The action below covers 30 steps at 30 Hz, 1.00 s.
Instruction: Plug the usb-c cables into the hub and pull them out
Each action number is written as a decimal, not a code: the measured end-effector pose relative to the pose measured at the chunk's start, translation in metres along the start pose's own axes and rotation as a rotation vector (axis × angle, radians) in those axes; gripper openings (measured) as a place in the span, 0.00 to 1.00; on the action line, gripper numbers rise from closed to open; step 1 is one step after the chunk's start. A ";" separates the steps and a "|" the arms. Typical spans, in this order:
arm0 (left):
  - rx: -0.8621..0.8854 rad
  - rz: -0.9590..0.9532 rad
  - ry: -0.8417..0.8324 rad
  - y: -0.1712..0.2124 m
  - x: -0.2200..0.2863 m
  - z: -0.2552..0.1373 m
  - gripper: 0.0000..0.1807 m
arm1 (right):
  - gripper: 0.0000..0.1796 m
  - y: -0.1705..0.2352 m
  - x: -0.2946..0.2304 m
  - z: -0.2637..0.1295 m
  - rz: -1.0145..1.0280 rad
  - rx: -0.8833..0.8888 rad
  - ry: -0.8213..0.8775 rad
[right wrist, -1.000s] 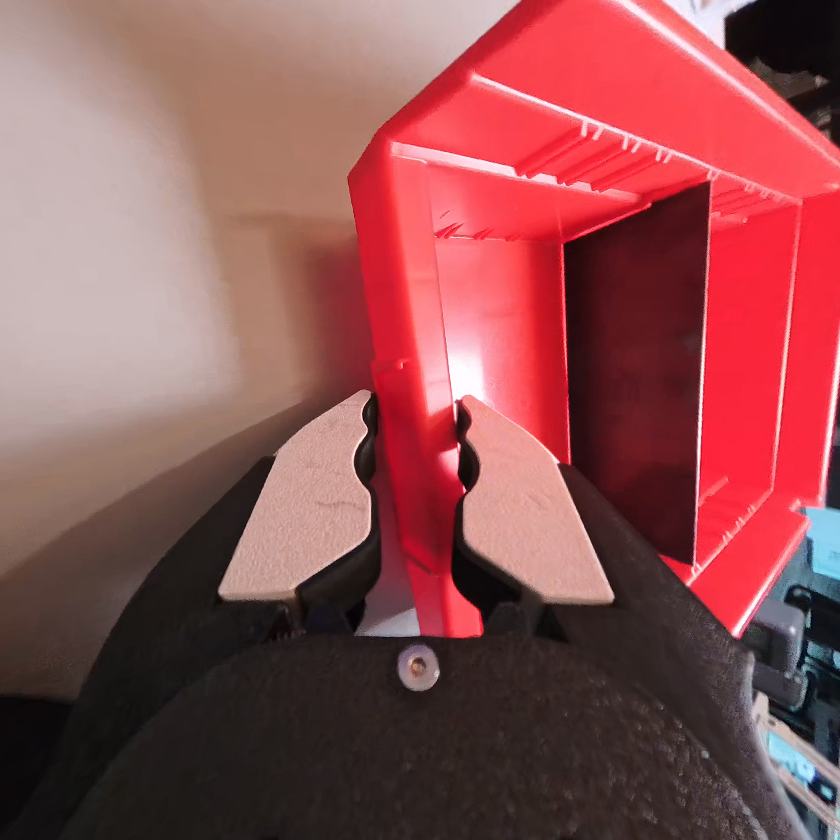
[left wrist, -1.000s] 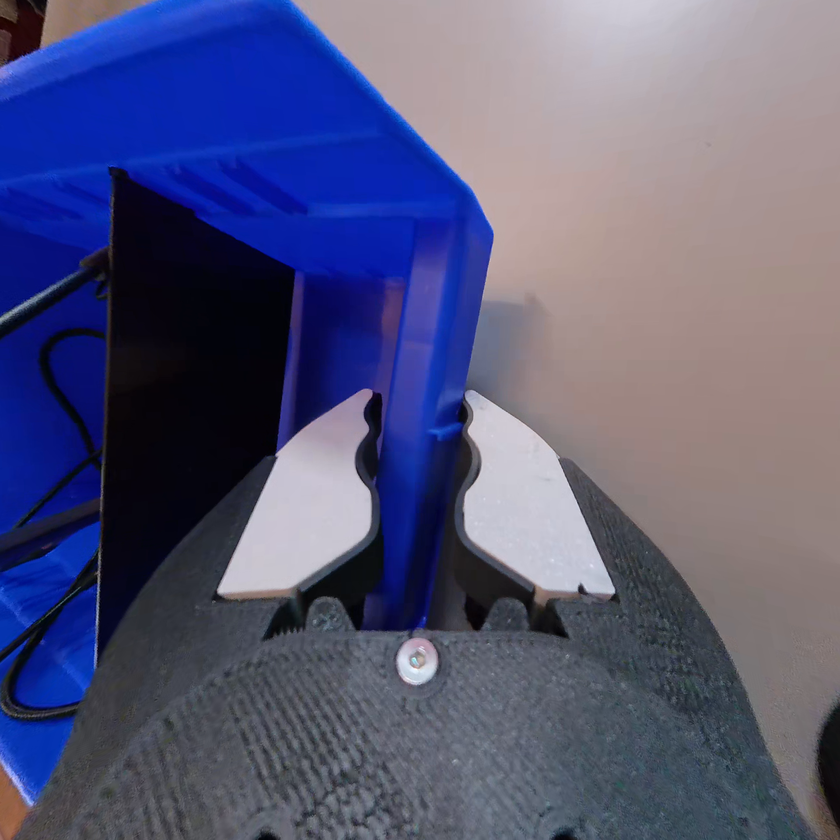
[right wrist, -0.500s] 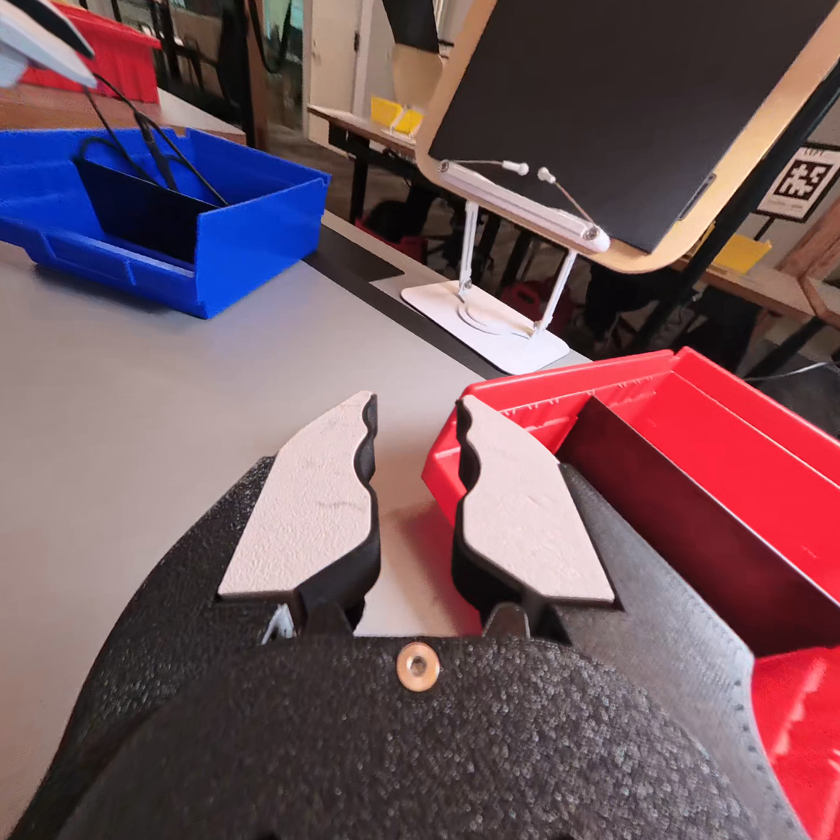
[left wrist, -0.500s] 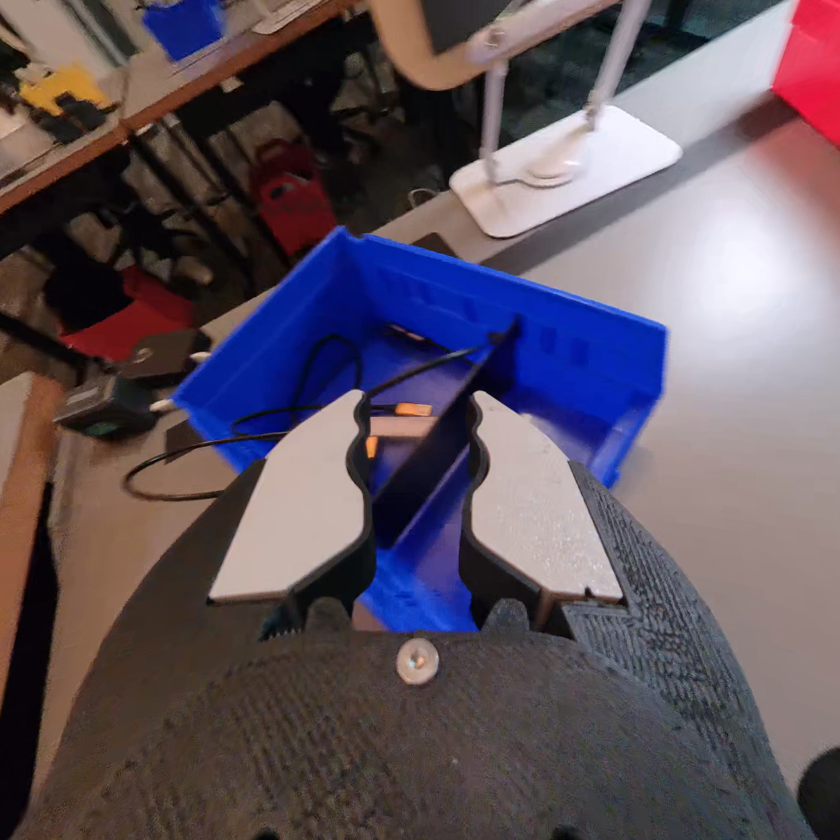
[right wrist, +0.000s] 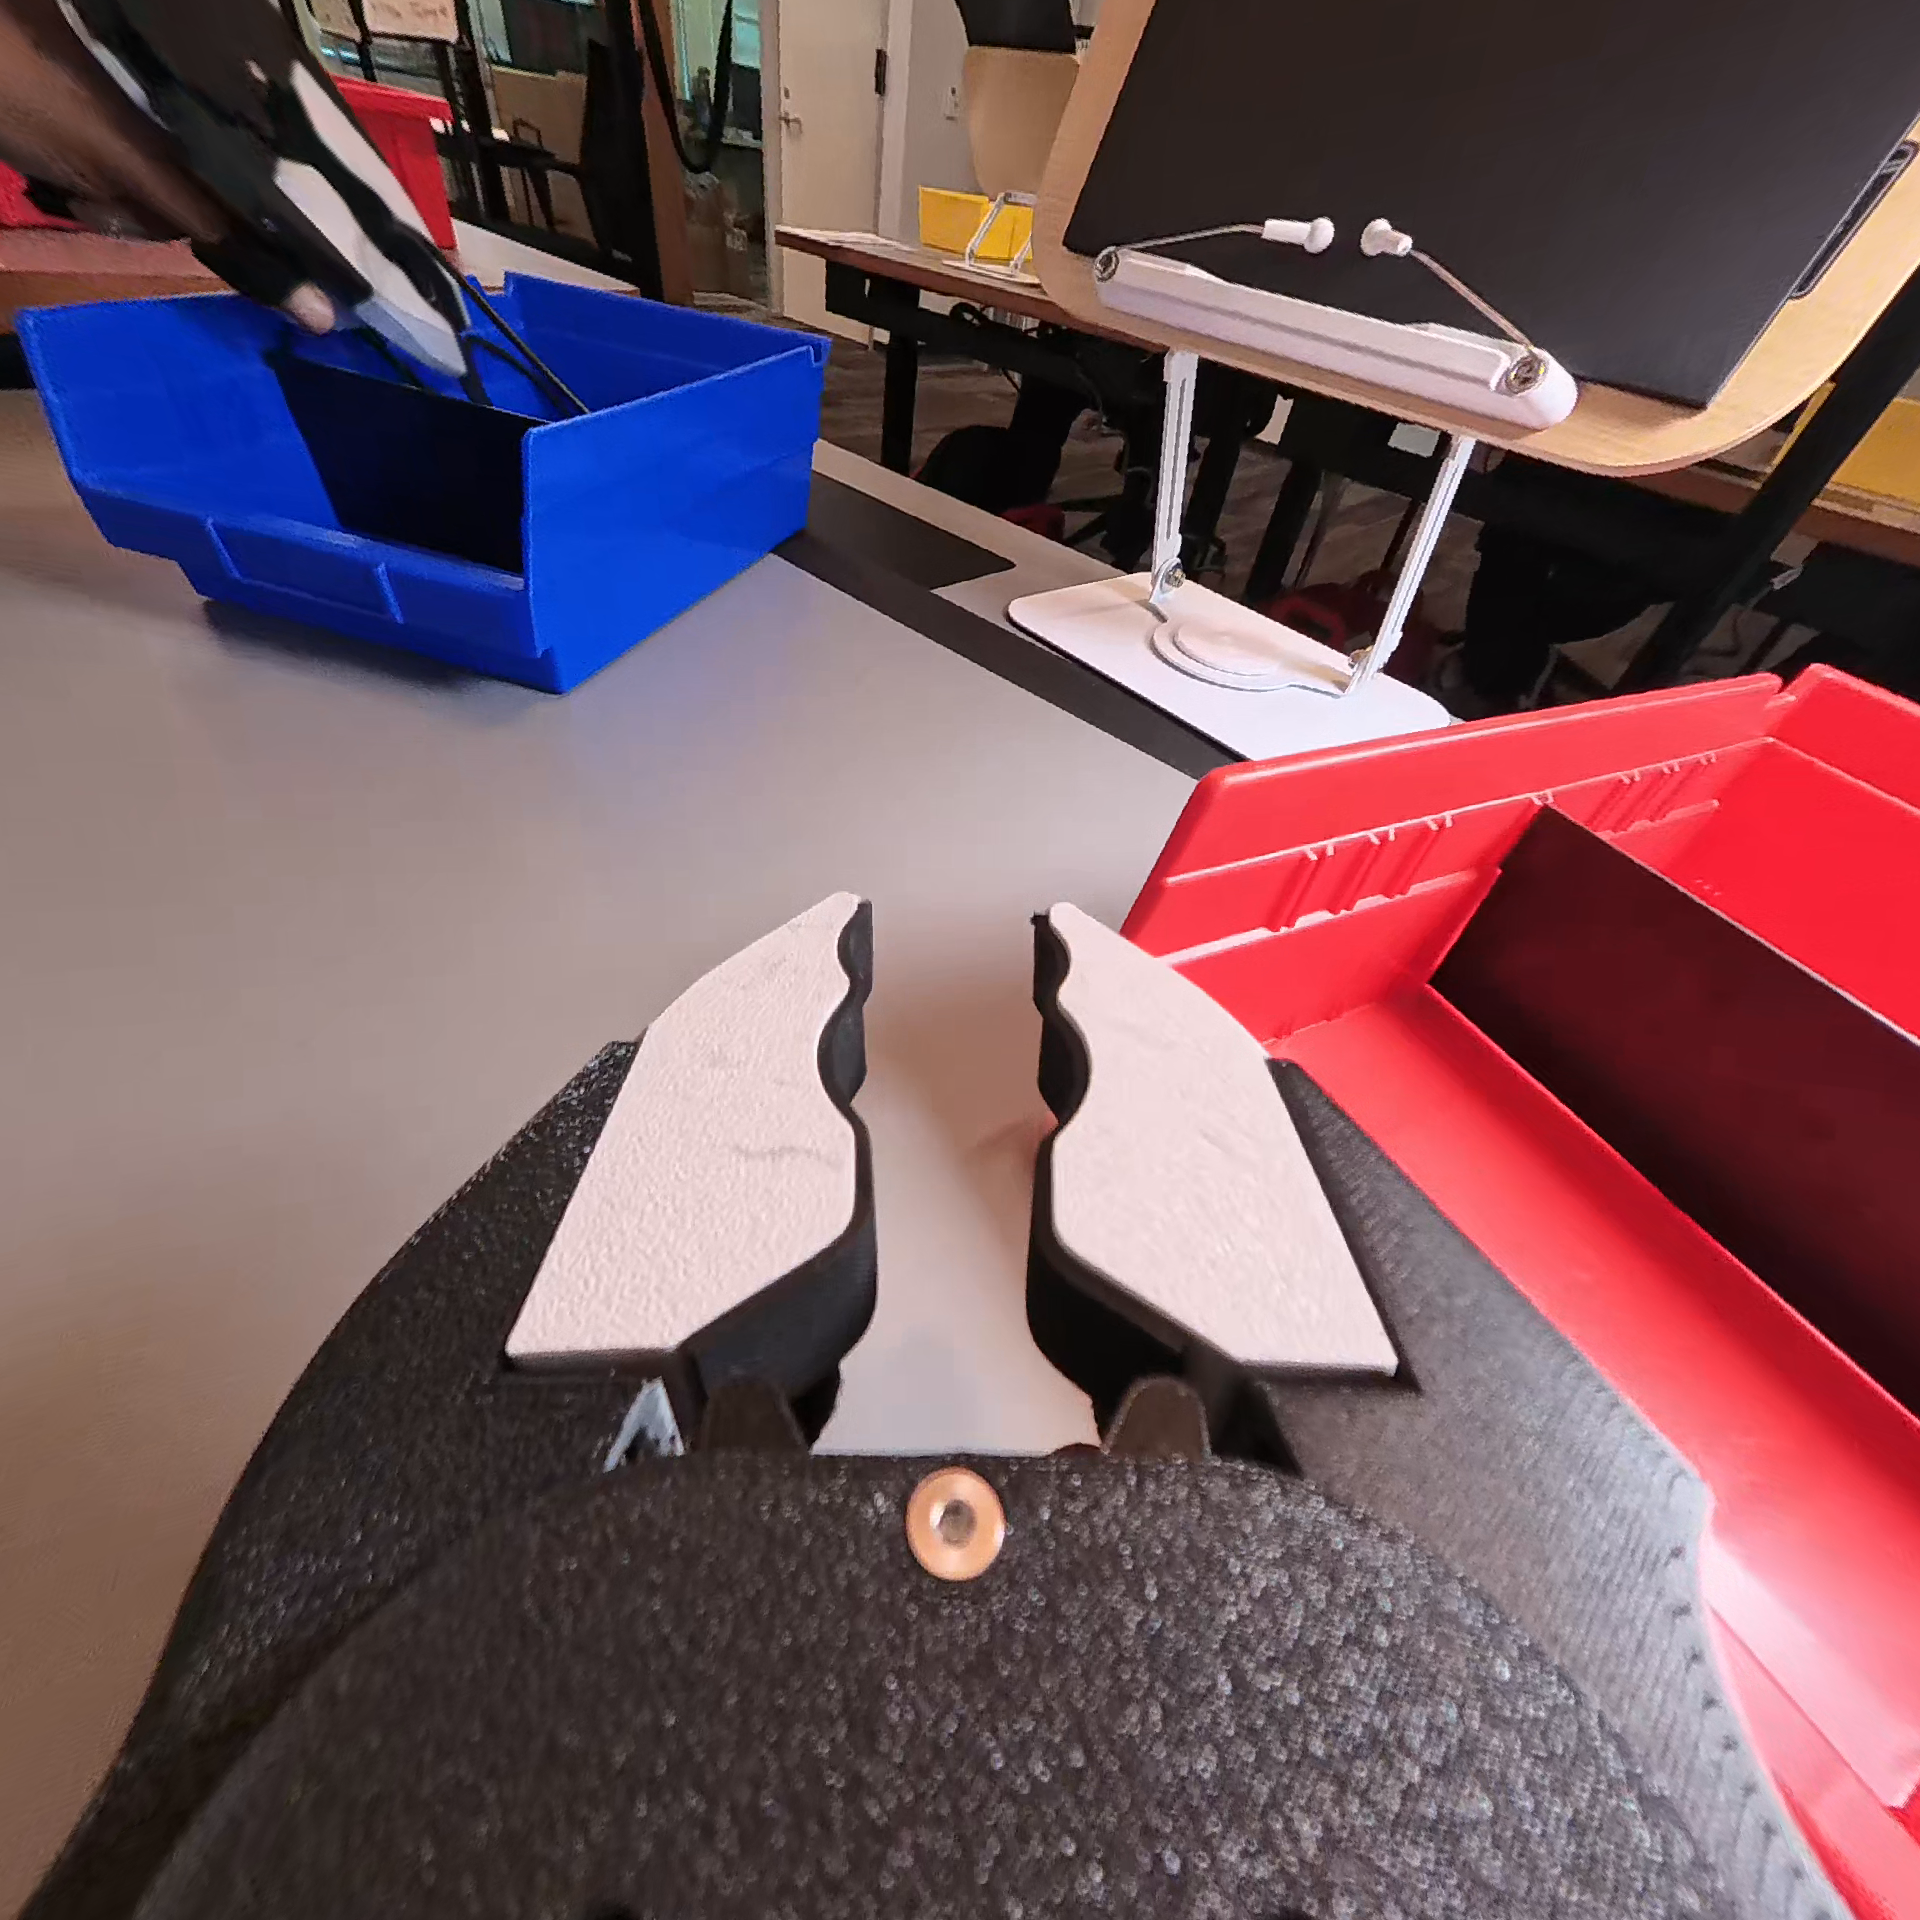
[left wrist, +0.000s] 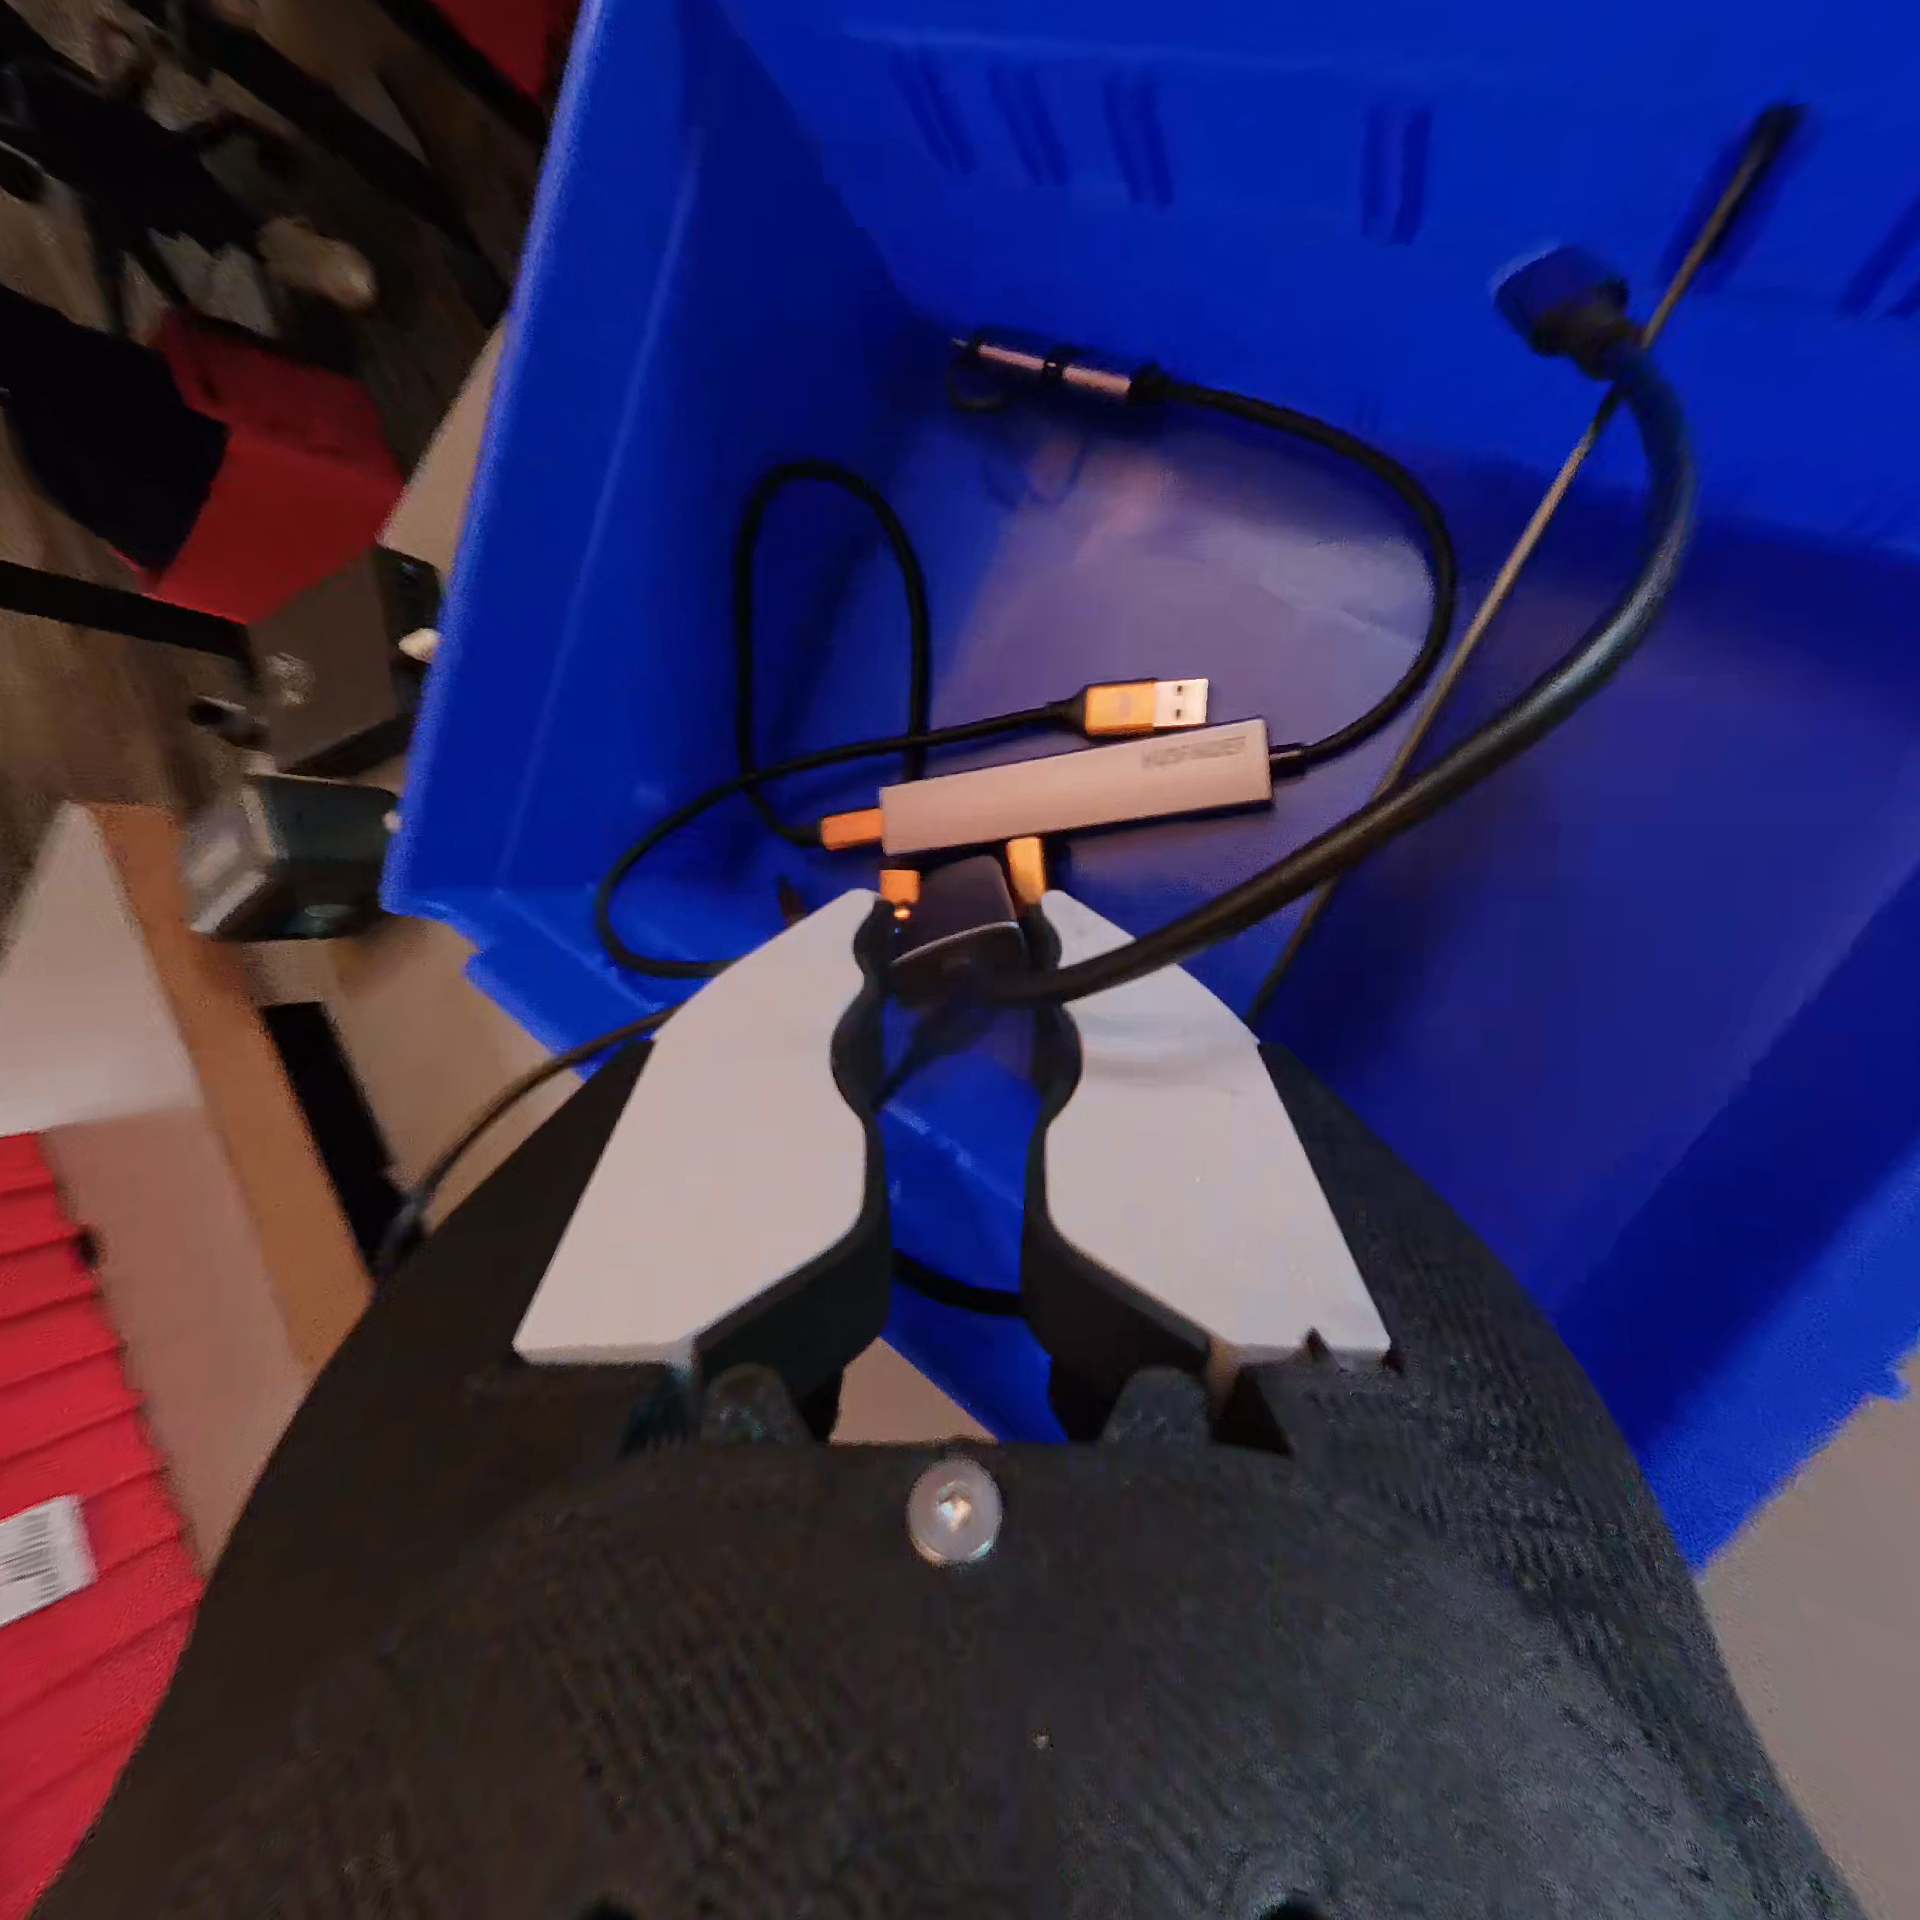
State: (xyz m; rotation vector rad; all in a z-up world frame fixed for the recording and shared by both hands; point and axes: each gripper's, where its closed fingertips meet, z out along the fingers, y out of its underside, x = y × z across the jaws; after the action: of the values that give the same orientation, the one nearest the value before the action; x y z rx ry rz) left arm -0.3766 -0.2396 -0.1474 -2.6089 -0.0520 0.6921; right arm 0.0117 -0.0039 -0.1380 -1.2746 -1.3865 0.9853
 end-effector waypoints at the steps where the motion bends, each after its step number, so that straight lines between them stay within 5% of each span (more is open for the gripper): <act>1: -0.002 0.023 -0.007 -0.002 0.001 0.000 0.14 | 0.16 0.001 0.000 0.000 -0.001 -0.002 -0.001; 22: 0.589 0.031 -0.125 -0.153 -0.012 -0.164 0.14 | 0.15 -0.002 -0.001 -0.001 -0.002 0.014 0.000; 30: 0.993 -0.115 0.220 -0.215 0.060 -0.232 0.13 | 0.16 -0.058 0.000 -0.008 -0.013 0.188 -0.008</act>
State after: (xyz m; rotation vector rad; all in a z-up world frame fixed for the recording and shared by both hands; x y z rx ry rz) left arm -0.1966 -0.1304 0.0962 -1.6849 0.1669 0.2627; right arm 0.0076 -0.0120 -0.0797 -1.1215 -1.2743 1.0863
